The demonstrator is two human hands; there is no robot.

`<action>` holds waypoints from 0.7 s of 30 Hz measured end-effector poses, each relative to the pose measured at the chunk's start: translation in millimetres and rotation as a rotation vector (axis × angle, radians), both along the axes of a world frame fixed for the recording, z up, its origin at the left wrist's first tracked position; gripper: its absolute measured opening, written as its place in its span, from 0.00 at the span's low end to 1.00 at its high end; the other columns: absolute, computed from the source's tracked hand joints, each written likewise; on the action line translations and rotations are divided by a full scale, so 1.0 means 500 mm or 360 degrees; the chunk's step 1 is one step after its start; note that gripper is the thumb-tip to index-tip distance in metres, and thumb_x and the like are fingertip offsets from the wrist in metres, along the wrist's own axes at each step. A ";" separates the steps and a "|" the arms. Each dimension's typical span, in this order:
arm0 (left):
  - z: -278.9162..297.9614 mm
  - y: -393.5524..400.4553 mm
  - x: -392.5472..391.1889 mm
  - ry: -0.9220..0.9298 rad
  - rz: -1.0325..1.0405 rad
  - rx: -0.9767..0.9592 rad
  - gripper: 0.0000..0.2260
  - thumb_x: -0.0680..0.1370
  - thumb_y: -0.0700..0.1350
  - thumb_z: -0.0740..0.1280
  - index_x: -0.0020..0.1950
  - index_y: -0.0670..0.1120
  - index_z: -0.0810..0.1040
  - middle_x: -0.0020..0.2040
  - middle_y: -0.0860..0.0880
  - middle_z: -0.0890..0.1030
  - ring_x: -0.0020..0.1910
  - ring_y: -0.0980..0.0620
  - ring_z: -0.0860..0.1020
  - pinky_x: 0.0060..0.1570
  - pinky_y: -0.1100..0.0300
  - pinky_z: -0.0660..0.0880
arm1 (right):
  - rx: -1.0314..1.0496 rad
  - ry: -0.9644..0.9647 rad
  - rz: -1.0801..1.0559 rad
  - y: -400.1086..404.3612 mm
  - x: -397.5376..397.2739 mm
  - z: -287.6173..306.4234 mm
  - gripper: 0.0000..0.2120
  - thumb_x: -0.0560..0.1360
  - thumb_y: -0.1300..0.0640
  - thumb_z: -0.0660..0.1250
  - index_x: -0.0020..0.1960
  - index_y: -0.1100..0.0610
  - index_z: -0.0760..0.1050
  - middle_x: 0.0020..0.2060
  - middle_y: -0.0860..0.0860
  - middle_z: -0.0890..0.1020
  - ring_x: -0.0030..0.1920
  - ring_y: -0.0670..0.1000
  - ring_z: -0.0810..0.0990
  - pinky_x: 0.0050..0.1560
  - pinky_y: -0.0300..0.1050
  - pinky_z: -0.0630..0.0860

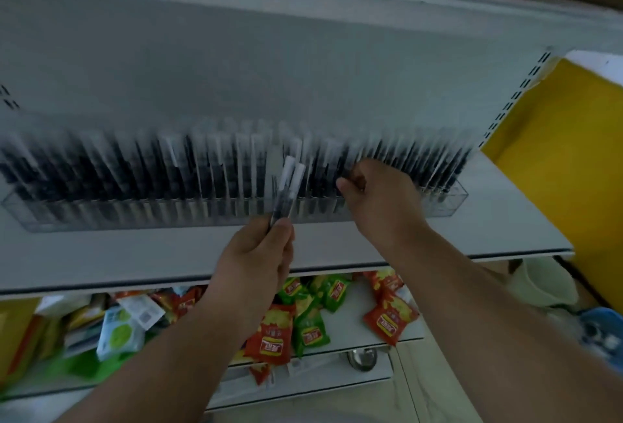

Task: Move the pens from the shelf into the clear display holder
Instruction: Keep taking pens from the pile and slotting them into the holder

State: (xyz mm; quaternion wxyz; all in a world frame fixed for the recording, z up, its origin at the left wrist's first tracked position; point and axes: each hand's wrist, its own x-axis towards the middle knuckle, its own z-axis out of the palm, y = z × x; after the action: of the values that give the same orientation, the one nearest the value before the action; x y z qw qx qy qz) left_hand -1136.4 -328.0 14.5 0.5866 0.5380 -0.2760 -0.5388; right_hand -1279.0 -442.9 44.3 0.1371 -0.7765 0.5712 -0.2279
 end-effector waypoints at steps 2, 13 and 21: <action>0.007 -0.008 0.001 -0.0054 -0.0032 -0.0049 0.14 0.84 0.43 0.58 0.38 0.45 0.66 0.28 0.52 0.61 0.23 0.57 0.58 0.20 0.67 0.59 | -0.0014 -0.0106 -0.0030 0.007 -0.006 -0.002 0.11 0.77 0.45 0.67 0.43 0.51 0.72 0.35 0.45 0.76 0.37 0.45 0.75 0.36 0.43 0.72; 0.009 -0.046 -0.045 -0.0318 -0.0336 -0.0244 0.12 0.84 0.44 0.58 0.44 0.41 0.73 0.32 0.42 0.63 0.25 0.53 0.60 0.24 0.62 0.58 | 0.0346 -0.0995 0.0249 0.068 -0.023 0.052 0.11 0.79 0.57 0.67 0.38 0.59 0.75 0.26 0.52 0.74 0.24 0.44 0.71 0.27 0.34 0.69; -0.010 -0.055 -0.014 -0.0429 -0.0159 -0.0123 0.14 0.83 0.47 0.59 0.42 0.43 0.76 0.26 0.53 0.66 0.24 0.55 0.61 0.29 0.61 0.58 | -0.0366 -0.0908 -0.0165 0.015 -0.071 0.071 0.09 0.82 0.53 0.61 0.45 0.52 0.76 0.31 0.49 0.78 0.32 0.43 0.77 0.32 0.32 0.68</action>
State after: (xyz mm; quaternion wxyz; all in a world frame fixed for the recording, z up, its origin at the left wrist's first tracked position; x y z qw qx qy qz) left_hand -1143.5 -355.6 9.7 0.5369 0.5680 -0.3993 -0.4792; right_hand -1314.4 -435.5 79.6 0.1914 -0.6615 0.5190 -0.5064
